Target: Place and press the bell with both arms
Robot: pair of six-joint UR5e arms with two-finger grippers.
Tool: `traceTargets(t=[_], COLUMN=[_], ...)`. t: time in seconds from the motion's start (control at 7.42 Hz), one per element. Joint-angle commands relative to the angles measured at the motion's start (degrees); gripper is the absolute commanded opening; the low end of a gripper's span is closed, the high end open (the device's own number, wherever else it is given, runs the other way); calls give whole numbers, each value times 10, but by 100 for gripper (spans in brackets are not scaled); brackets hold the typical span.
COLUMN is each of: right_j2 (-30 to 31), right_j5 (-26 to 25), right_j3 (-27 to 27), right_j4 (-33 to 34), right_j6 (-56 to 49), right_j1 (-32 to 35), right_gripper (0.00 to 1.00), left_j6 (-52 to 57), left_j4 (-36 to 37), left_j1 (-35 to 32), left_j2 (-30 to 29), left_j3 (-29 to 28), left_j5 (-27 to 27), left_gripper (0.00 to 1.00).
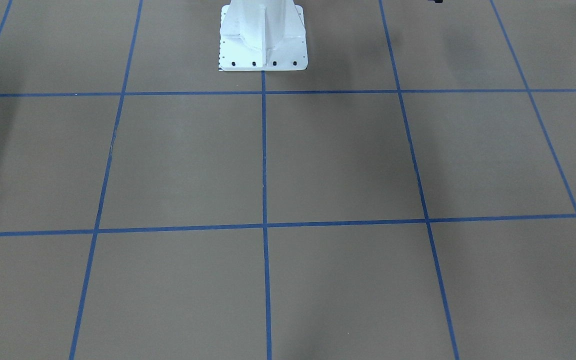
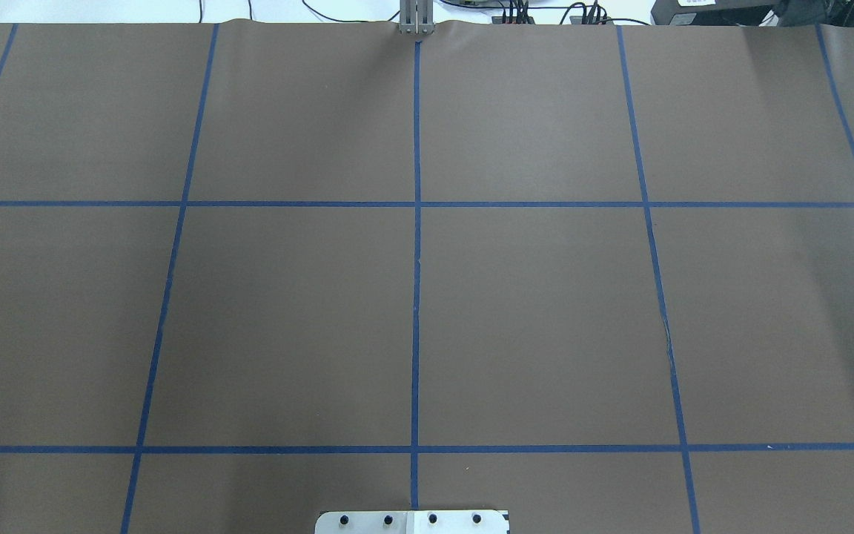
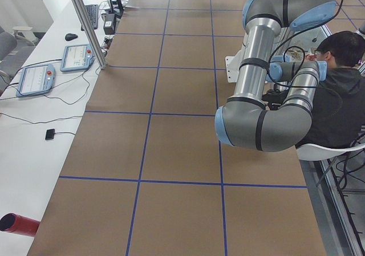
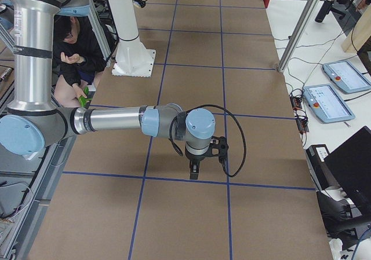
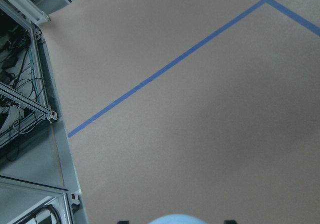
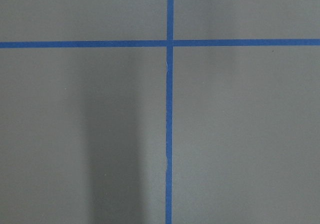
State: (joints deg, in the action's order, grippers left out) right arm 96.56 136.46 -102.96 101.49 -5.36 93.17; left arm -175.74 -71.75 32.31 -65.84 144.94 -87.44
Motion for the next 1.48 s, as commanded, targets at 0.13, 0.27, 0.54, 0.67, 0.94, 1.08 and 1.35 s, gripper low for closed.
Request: traceTargets(t=[0.13, 0.27, 0.54, 0.67, 0.94, 1.08, 1.35], right_j2=[0, -1, -4, -5, -6, -6, -7], right_j5=[1, 2, 2, 3, 4, 5, 5], right_j3=[-3, -2, -3, -2, -3, -2, 0], right_j4=[-1, -1, -1, 0, -1, 0, 0], right_j6=[0, 0, 0, 0, 0, 0, 1], right_j1=[0, 0, 0, 0, -1, -1, -1], right_gripper=[100, 100, 100, 100, 100, 100, 100], left_j6=[114, 157, 281, 365, 578, 661, 901], left_j4=[43, 44, 45, 48, 67, 90, 111], left_j1=[-95, -140, -240, -280, -384, -436, -493], left_j2=[-117, -151, -211, -227, -319, -400, -501], left_j3=[1, 1, 1, 1, -52, -100, -131], left_j5=[3, 3, 2, 2, 3, 3, 39], left_gripper=[0, 0, 0, 0, 0, 0, 0])
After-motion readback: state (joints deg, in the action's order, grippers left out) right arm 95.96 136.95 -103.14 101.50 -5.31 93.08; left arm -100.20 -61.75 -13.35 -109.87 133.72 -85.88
